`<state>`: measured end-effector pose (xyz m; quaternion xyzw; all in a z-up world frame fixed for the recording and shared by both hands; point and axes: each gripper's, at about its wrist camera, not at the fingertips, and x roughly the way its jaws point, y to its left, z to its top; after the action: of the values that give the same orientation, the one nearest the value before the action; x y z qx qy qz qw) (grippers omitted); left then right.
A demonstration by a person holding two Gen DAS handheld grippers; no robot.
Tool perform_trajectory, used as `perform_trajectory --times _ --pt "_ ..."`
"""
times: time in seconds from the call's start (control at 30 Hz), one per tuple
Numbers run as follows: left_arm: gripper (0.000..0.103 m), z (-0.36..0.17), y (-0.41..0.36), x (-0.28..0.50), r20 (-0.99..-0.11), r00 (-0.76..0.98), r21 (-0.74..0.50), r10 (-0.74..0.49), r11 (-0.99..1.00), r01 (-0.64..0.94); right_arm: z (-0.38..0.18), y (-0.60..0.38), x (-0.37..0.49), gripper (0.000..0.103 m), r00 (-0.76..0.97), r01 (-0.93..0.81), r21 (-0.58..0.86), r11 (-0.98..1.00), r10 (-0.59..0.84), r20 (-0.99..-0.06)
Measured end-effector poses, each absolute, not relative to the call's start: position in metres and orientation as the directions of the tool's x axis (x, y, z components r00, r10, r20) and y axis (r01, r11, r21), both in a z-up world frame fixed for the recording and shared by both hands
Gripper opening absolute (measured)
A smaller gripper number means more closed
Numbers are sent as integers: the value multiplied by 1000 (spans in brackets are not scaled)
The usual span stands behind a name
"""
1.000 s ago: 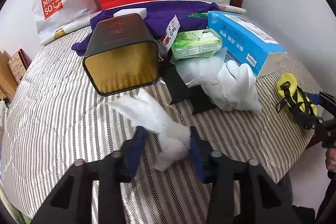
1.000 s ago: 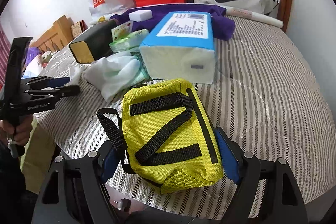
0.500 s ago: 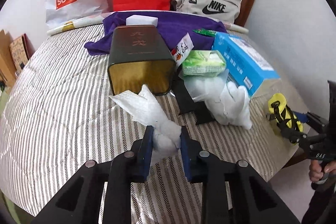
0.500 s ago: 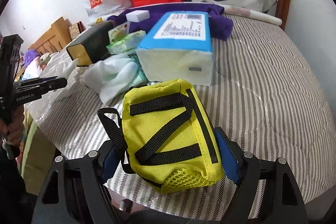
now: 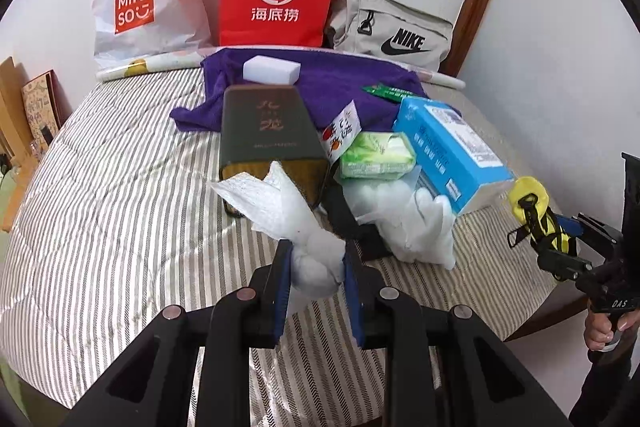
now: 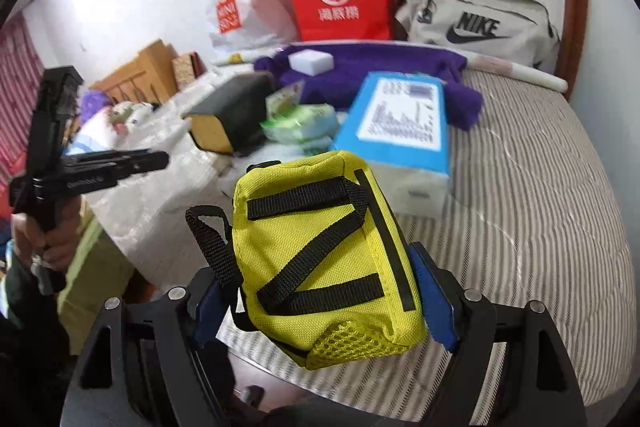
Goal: Organize soft objects
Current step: 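Carry the tissue with the left tool while the right tool carries the pouch toward the towel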
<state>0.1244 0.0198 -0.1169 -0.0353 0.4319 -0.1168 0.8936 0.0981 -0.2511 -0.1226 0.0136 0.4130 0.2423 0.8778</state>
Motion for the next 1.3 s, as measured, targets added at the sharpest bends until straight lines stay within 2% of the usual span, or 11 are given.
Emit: perform_trajectory --times 0.33,0.87,1.3 --pt "23 -96 28 147 -743 620 -198 -252 968 157 -98 -255 126 80 569 -395 255 882 453 -687" --pt "23 -78 39 214 -752 605 -225 -263 964 140 -56 -248 204 81 618 -371 211 905 410 -671" --pt "23 -75 37 272 -768 594 -209 -238 971 119 -49 -237 275 81 611 -391 256 884 457 -647"
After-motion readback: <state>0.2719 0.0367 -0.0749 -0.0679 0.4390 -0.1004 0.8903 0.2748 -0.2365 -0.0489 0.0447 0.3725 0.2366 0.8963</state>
